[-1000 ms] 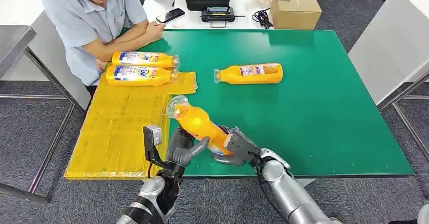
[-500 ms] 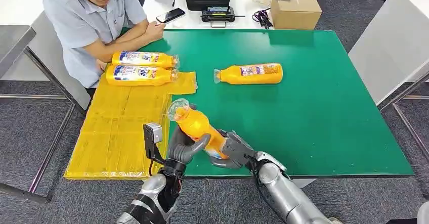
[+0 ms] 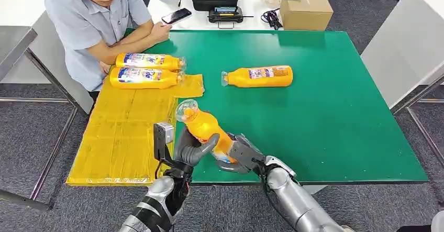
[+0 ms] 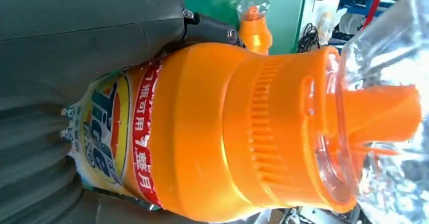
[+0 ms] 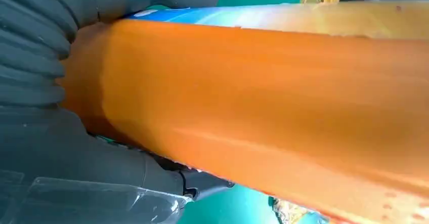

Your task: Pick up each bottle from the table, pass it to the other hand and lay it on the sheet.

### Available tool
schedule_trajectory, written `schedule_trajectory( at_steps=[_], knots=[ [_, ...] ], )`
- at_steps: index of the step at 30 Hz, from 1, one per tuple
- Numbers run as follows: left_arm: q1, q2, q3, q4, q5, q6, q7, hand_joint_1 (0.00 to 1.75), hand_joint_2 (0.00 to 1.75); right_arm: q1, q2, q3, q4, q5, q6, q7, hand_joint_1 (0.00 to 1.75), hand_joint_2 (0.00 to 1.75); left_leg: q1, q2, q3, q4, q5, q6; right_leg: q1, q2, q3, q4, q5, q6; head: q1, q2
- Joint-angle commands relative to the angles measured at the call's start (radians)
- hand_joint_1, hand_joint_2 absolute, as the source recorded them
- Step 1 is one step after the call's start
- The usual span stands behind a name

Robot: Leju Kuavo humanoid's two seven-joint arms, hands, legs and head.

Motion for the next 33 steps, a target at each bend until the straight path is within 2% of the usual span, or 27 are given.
schedule_trajectory(
  at_steps=[1,3,5,8,12,15,27,30,32,33],
  knots=[
    [-0.041,0.014,-0.004,0.038,0.003,-0.014,0.02,1.75,1.75,-0.025,0.023,-0.029,0.063,0.004,-0.016,0.008,0.0,1.75,0.002,0.001,0.003,0.001,-0.002,-0.003,0.002,0.0,0.003,0.0,-0.001,-0.003,0.0,0.0],
    [-0.032,0.021,0.002,0.013,-0.067,0.035,0.016,1.75,1.75,-0.013,0.032,-0.044,0.056,0.012,-0.038,0.019,0.0,1.75,0.002,0.002,0.003,0.001,-0.002,-0.003,0.002,0.001,0.003,0.0,-0.001,-0.003,0.0,0.0],
    [-0.001,0.049,-0.004,-0.109,-0.38,0.212,-0.002,1.75,1.75,0.032,0.028,-0.071,0.004,0.045,-0.074,0.035,0.0,1.75,0.002,0.002,0.004,0.0,-0.002,-0.003,0.002,0.001,0.004,0.0,-0.001,-0.003,0.0,0.0],
    [0.058,0.049,0.066,-0.293,-0.618,0.221,0.067,1.75,1.75,0.079,0.034,-0.105,-0.055,0.072,-0.08,0.045,0.0,1.75,0.002,0.002,0.004,0.0,-0.003,-0.003,0.002,0.001,0.004,0.0,-0.002,-0.004,0.0,0.0],
    [0.079,0.044,0.093,-0.368,-0.822,0.273,0.071,1.75,1.75,0.092,0.046,-0.126,-0.077,0.109,-0.108,0.048,0.0,1.75,0.001,0.003,0.002,0.0,-0.002,-0.002,0.001,0.002,0.002,0.0,-0.001,-0.002,0.0,0.0],
    [0.1,0.024,0.139,-0.414,-0.761,0.189,0.085,1.75,1.75,0.118,0.055,-0.155,-0.14,0.137,-0.146,0.051,0.0,1.75,0.001,0.003,0.0,0.0,-0.001,-0.002,0.001,0.002,0.0,0.0,0.0,-0.002,0.0,0.0],
    [0.104,0.019,0.145,-0.409,-0.76,0.185,0.08,1.75,1.75,0.126,0.054,-0.165,-0.157,0.143,-0.138,0.059,0.0,1.75,0.002,0.002,0.003,0.0,-0.002,-0.002,0.002,0.001,0.003,0.0,-0.002,-0.003,0.0,0.0],
    [0.104,0.015,0.144,-0.41,-0.71,0.18,0.044,1.75,1.75,0.126,0.061,-0.182,-0.158,0.152,-0.142,0.055,0.0,1.75,0.002,0.002,0.004,0.0,-0.003,-0.003,0.002,0.001,0.004,0.0,-0.002,-0.003,0.0,0.0],
    [0.105,0.036,0.106,-0.441,-0.929,0.297,0.063,1.75,1.75,0.128,0.067,-0.194,-0.168,0.162,-0.131,0.055,0.0,1.75,0.001,0.001,0.001,0.0,-0.001,-0.002,0.001,0.0,0.001,0.0,-0.001,-0.002,0.0,0.0],
    [0.101,0.051,0.098,-0.451,-1.052,0.306,0.137,1.75,1.75,0.129,0.067,-0.195,-0.172,0.168,-0.124,0.056,0.0,1.75,0.002,0.002,0.003,0.0,-0.002,-0.002,0.002,0.001,0.003,0.0,-0.002,-0.003,0.0,0.0]
  ],
)
